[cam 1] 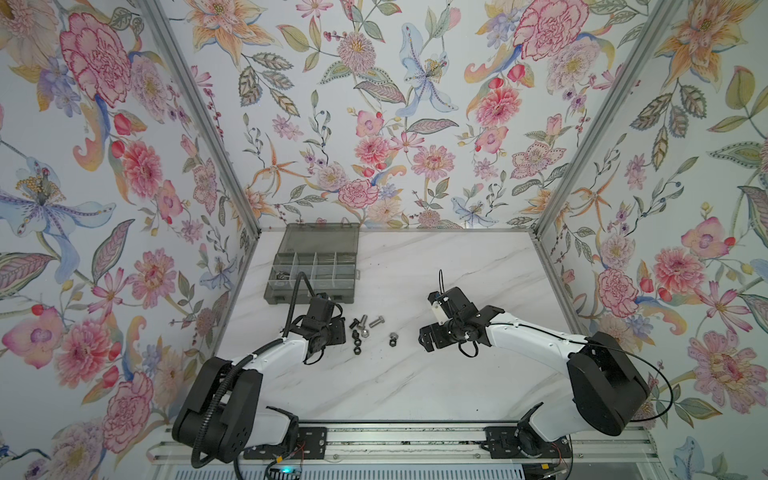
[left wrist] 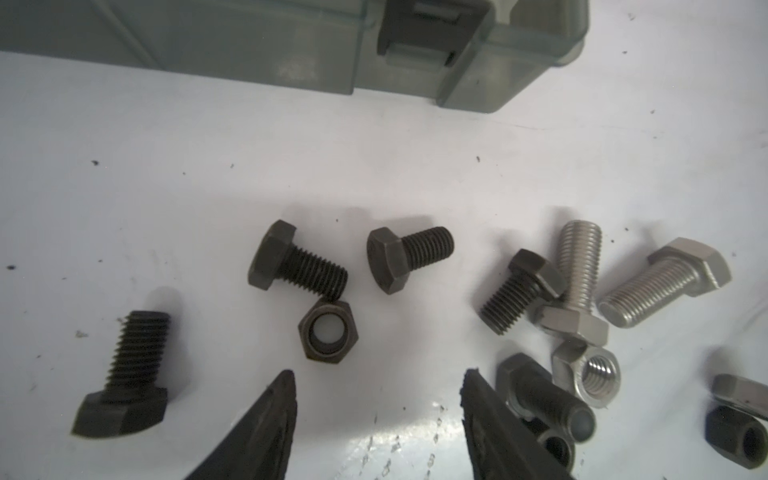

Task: Sort the screws and nuts into containers
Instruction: 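Lower the open left gripper around the black hex nut and close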

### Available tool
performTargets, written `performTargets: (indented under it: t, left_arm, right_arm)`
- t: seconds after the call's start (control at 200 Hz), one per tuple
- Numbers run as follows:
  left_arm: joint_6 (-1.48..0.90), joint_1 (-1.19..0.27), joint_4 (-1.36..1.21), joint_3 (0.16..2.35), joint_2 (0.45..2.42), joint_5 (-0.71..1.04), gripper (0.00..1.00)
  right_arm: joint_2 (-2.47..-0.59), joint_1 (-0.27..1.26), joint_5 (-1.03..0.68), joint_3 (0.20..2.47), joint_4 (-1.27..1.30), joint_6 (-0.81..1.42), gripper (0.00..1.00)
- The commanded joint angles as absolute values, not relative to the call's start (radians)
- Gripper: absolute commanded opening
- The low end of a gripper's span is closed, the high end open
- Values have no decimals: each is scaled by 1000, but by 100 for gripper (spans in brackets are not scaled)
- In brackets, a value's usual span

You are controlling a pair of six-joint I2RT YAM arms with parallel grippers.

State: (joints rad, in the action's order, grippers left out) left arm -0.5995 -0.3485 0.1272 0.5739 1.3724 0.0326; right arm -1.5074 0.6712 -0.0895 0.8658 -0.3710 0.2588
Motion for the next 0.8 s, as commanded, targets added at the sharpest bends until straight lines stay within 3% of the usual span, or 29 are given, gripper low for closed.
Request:
performTargets:
  t: [0.0,0.45,0.791]
  left_arm:
    - [-621,-355,138,616,1406,-17,65]
    - [-626,-355,167,660,1492,-90,57]
    - [-623,-355,161,665,1533,-101,44]
  right_arm:
    - [-1490,675,-77,881,-383,267,99]
    - [-1492,675,-73,878,-383,266,99]
    - [-1491,676,-70,872,-383,266,99]
